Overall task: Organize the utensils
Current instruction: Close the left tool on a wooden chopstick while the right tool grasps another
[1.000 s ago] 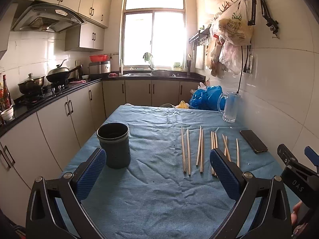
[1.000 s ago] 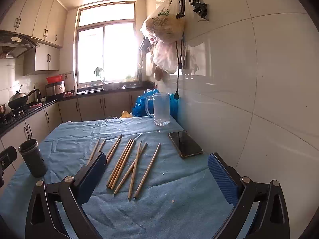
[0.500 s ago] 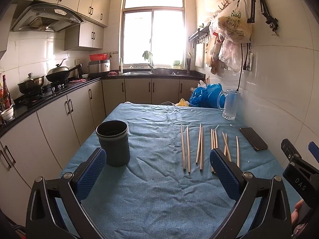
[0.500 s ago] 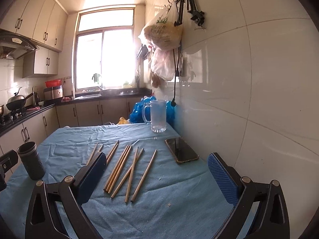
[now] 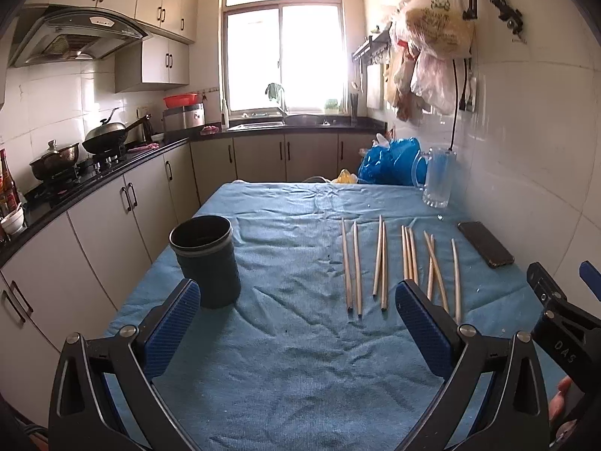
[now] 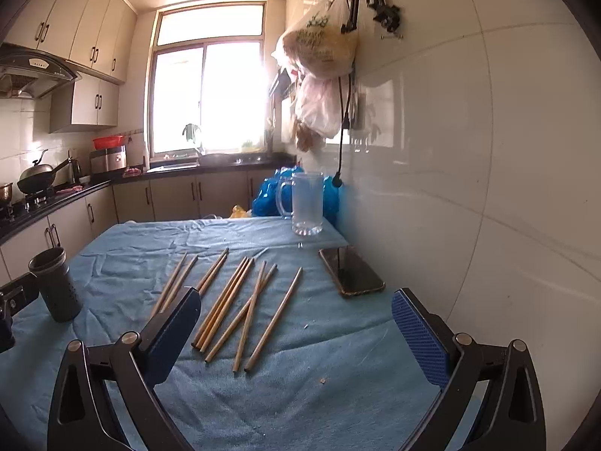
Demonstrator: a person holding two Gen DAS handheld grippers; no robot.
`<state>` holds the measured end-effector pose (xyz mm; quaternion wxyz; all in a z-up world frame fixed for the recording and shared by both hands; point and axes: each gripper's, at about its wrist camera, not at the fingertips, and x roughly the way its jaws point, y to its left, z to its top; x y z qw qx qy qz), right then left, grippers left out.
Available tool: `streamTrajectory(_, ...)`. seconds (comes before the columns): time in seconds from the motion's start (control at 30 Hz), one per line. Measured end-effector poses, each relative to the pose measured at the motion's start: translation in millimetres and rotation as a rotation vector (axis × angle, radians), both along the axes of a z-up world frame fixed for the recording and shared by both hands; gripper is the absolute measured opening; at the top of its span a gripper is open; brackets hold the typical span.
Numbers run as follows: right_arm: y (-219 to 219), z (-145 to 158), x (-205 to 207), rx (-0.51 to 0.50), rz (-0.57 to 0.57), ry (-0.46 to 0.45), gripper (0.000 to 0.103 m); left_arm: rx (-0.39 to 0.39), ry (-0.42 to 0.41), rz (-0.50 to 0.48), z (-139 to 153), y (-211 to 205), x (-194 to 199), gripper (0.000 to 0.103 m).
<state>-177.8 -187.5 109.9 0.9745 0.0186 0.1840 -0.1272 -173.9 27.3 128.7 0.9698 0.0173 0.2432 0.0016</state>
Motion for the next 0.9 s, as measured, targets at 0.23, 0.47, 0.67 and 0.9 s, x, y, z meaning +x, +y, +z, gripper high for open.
streamTrajectory(0.23, -22, -14, 13, 0.026, -0.001, 0.049, 0.103, 0.010, 0.043, -0.007, 2, -2, 29, 0.103)
streamTrajectory(0.47, -65, -29, 40, 0.097, -0.009, 0.158, 0.103, 0.024, 0.129, -0.030, 0, -19, 75, 0.103)
streamTrajectory(0.67, -94, -29, 68, 0.177, 0.026, 0.229, 0.103, -0.064, 0.221, -0.069, 8, -38, 115, 0.103)
streamTrajectory(0.9, -106, -22, 103, 0.259, 0.095, 0.276, 0.103, -0.101, 0.326, -0.090, -5, -57, 179, 0.080)
